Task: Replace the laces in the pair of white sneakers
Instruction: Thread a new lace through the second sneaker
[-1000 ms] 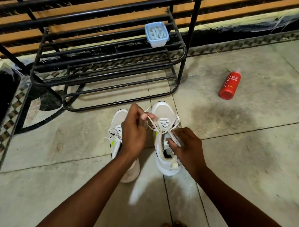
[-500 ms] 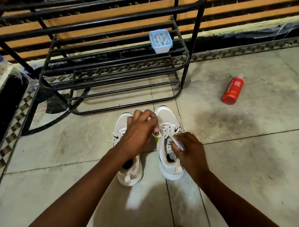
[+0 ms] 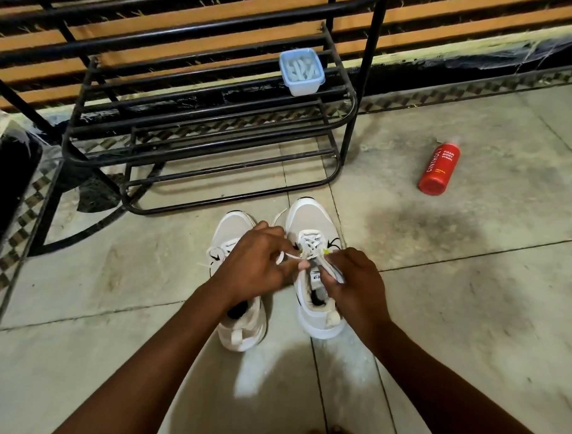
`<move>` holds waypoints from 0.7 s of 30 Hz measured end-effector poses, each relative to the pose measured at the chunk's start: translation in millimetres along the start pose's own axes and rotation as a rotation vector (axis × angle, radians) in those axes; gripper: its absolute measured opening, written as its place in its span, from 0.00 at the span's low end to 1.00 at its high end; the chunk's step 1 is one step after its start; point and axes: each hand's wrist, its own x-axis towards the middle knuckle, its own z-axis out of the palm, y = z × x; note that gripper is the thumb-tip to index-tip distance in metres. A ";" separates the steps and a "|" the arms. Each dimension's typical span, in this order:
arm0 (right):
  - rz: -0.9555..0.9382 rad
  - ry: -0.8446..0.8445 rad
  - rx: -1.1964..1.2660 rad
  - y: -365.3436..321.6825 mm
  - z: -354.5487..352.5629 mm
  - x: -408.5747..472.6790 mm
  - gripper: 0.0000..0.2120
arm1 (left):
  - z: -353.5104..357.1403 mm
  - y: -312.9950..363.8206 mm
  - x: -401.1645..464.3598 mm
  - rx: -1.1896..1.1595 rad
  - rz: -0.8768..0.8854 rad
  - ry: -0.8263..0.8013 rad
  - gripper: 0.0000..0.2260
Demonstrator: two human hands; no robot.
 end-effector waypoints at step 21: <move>-0.039 0.042 -0.156 1.8 1.9 1.1 0.08 | 23.6 14.1 14.5 0.075 -0.433 -0.195 0.03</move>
